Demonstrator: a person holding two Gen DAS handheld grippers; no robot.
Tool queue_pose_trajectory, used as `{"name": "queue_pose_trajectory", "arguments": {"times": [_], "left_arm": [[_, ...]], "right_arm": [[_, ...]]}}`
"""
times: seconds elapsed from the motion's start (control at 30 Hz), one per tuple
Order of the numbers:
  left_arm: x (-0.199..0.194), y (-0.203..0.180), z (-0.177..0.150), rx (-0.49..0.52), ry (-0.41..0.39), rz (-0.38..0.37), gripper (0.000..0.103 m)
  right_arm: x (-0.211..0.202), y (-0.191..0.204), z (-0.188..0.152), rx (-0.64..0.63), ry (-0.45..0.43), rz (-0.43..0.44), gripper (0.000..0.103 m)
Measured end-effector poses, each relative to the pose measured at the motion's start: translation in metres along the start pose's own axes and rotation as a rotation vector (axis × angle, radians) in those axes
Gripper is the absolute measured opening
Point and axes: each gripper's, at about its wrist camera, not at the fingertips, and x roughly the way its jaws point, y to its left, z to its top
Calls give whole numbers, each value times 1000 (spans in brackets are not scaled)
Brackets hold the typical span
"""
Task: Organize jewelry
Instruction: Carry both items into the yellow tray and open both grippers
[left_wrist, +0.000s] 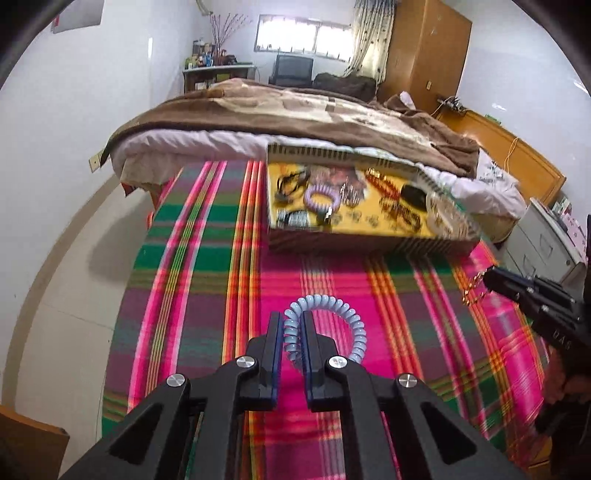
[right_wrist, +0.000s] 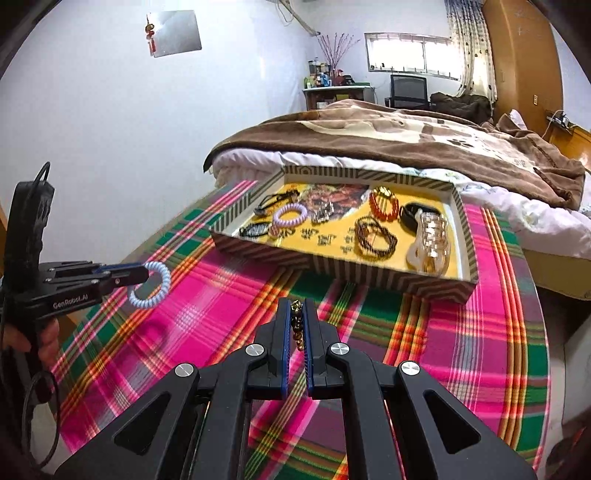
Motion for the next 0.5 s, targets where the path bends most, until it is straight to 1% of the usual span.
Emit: {"name": "queue_pose_trajectory", "arguments": {"times": [0.23,0.4,0.5], "left_arm": [[8,-10,42,15,-40,-35,9],[25,-13,72,26,-47,-49,9],[35,-12,87,23,-46,-60,9]], "right_arm": [[3,-6,27,11,-29,-3,6],[19,-16,47,39,-29,-9,6],[31,-22,62,60,-32,4,6]]}}
